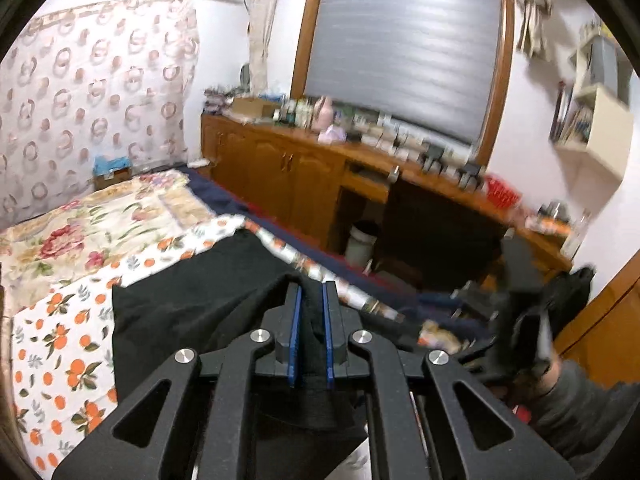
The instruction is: Fold small clothes
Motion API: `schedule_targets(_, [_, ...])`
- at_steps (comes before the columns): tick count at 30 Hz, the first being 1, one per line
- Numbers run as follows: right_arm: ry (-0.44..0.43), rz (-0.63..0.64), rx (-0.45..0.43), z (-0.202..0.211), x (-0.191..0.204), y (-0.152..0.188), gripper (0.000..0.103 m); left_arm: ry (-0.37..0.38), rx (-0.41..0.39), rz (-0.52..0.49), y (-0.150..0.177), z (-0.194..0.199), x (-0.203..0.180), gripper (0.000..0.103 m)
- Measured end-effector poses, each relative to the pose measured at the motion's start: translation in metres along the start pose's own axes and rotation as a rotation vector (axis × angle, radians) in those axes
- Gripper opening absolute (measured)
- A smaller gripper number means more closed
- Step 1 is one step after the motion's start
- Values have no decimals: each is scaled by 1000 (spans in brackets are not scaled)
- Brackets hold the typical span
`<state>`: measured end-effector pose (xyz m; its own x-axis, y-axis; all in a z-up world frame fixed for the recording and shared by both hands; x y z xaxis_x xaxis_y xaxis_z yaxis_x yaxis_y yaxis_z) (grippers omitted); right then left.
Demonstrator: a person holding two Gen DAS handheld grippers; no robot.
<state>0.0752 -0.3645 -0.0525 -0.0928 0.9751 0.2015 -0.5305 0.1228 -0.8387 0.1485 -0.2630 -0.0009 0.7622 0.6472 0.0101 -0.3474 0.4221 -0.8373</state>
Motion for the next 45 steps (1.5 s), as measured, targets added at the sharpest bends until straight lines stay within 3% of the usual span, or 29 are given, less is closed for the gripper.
schedule_targets(4, [-11,-9,9,-7,-5,-1,80,-10,45,22,19,-6,7,20])
schedule_targets(6, [-17,-11,12,-9,-5,-2,80,-35,43,39,24,-2,16,39])
schedule_targets(10, [-22,-1,13,-10,-1,-7,80,-66,48,66,36,4,30,53])
schedule_targets(12, [-31,8,13,-11,4,-9,80,-97,50,87,49,11,41,74])
schedule_targets(14, [-39,19,11,-12,9,-11,80,-119,44,116,61,16,52,81])
schedule_targets(22, [-120,59,24,-20,42,-22,80,-270,77,201,111,48,98,81])
schedule_targets(30, [-234,164,50,-41,98,-30,80,-379,53,222,131,95,125,81])
schedule_targets(34, [-304,233,85,-57,129,-29,80,-406,48,223,139,109,134,81])
schedule_targets(39, [-336,354,143,-82,163,-21,80,-424,37,233,145,119,140,81])
schedule_targets(45, [-377,414,232,-111,189,-16,80,-425,37,248,152,121,144,81])
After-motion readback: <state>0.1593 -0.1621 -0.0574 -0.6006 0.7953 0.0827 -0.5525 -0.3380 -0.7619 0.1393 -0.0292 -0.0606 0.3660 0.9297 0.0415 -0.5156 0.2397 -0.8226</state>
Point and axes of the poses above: each gripper's, at about its wrist camera, not at the fingertips, and z roughly against the way its jaws point, x to its left, y to its underside, the point moved 9 cm from there along -z, roughly the way its jaws point, and after that the axes turned 11 degrees about -z, right-handed, at the moved point
